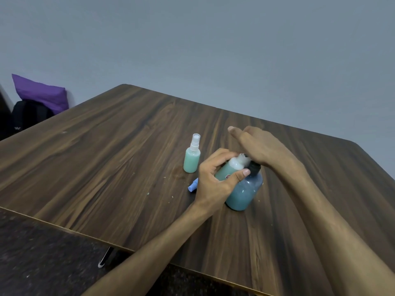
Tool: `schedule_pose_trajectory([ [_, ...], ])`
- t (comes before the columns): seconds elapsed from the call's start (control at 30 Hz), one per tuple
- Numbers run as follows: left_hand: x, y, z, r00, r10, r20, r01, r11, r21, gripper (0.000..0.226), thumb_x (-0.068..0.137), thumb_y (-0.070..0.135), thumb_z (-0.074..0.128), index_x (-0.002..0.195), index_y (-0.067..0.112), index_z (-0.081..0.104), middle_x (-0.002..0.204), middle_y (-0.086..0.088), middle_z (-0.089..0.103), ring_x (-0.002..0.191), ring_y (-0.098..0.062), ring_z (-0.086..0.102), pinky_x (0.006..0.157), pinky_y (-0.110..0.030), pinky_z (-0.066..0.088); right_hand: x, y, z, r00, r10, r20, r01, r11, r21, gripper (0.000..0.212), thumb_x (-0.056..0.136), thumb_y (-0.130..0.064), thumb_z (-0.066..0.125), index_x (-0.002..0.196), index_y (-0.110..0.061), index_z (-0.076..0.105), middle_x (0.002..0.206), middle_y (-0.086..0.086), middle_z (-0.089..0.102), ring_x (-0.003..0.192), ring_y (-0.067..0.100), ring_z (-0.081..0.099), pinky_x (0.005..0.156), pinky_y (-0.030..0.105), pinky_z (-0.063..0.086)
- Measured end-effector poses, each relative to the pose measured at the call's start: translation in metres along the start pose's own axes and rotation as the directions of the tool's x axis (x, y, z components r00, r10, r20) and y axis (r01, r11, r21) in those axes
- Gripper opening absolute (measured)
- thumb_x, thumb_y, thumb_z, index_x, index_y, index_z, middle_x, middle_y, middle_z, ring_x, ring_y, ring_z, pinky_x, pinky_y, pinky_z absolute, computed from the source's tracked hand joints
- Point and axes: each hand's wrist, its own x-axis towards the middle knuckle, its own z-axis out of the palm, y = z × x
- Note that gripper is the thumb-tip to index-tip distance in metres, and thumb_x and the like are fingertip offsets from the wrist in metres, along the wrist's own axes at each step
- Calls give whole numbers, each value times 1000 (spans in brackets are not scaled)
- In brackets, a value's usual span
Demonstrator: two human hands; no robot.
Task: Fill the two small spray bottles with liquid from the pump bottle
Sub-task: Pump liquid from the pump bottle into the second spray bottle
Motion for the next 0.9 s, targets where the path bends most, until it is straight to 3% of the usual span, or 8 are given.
schedule_pose_trajectory([
  [0.13,0,-2,0,1000,-7,-3,7,1000,-12,20,81,0,82,99,-2,73,96,-6,71,93,-16,68,86,-30,54,0,2,7,1000,16,21,-16,999,-40,52,102,-67,32,86,-24,57,95,2,65,98,31,62,87,47,45],
  [0.27,-1,-1,0,1000,0,-2,0,1000,-6,21,81,1,82,100,0,74,97,-3,71,94,-15,68,87,-30,55,2,3,3,1000,-2,-21,3,1000,23,55,103,-66,33,89,-19,59,90,0,66,93,27,62,87,48,47],
  [0.4,0,-1,0,1000,-12,3,12,1000,-15,21,82,5,83,100,1,74,98,-6,72,95,-20,69,87,-33,56,3,2,7,999,17,48,-17,1000,-9,55,100,-68,32,89,-21,60,93,2,66,97,30,64,92,49,49],
  [0.53,-1,0,1,1000,-2,-2,2,1000,-10,20,81,1,82,100,4,74,97,-1,71,95,-15,68,87,-29,54,4,3,1,1000,3,17,-4,1000,6,56,102,-68,33,90,-20,60,90,0,66,88,23,61,91,49,48],
  [0.67,1,-2,-1,1000,-18,0,18,1000,7,20,81,2,82,98,-4,73,95,-9,70,92,-19,68,85,-31,55,1,-1,9,998,16,59,-14,1000,-20,59,91,-72,29,86,-22,61,95,5,69,96,31,65,97,53,50],
  [0.8,-1,0,-1,1000,7,-5,-7,1000,7,21,82,1,82,100,-1,74,98,-3,71,95,-17,68,87,-31,55,3,0,1,1000,-8,7,8,1000,17,57,100,-69,33,88,-20,60,91,2,66,91,26,62,91,50,49],
  [0.9,0,0,0,1000,-14,0,14,1000,3,22,82,1,82,101,-3,73,99,-7,72,96,-18,69,88,-33,56,3,3,5,998,8,59,-9,1000,16,58,95,-69,32,91,-21,64,99,5,69,94,29,64,93,51,50],
])
